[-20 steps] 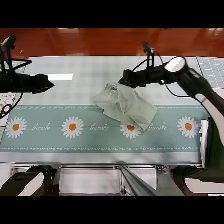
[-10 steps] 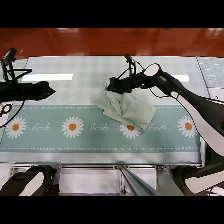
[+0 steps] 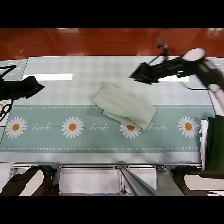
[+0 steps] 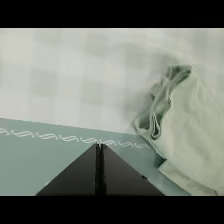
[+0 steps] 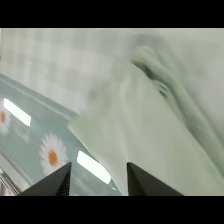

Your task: Fold the shirts.

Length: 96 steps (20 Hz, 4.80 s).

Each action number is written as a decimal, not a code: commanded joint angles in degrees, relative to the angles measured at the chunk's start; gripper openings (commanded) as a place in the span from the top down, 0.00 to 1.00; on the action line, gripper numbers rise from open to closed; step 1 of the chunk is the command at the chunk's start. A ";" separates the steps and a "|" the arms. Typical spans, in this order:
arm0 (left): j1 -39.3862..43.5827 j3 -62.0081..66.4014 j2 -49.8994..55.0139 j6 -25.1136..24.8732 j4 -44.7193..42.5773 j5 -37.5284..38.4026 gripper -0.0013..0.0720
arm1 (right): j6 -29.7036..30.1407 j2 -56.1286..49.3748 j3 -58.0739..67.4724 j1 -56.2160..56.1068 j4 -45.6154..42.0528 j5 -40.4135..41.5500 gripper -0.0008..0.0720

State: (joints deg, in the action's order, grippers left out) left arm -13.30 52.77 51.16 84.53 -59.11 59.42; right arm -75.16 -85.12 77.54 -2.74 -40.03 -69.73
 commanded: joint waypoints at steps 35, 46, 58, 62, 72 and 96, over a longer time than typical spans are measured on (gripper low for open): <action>5.46 -11.89 -3.56 -1.29 4.81 -3.74 0.95 | -8.72 3.04 3.19 -3.43 -13.99 2.25 0.95; 5.46 -11.87 -3.56 -1.36 4.74 -3.04 0.95 | -15.19 3.23 33.53 19.89 -23.45 -22.58 0.95; 5.44 -11.87 -3.54 -2.71 4.74 -3.54 0.95 | -15.37 6.67 34.40 62.25 -9.90 -27.56 0.95; 5.38 -11.87 -3.54 -2.86 4.74 -4.44 0.95 | -15.39 6.64 34.40 69.55 -9.62 -28.13 0.95; 5.40 -11.87 -3.54 -2.80 5.25 -12.90 0.95 | -14.69 10.93 29.75 72.96 -26.58 -36.70 0.95; 4.04 2.97 1.55 -4.35 7.30 -28.11 0.95 | -18.58 26.10 -2.99 59.78 -11.28 -10.14 0.95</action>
State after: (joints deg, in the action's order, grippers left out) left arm -8.95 49.56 51.48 81.01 -51.77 31.68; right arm -94.74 -56.12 70.52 68.12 -67.75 -93.30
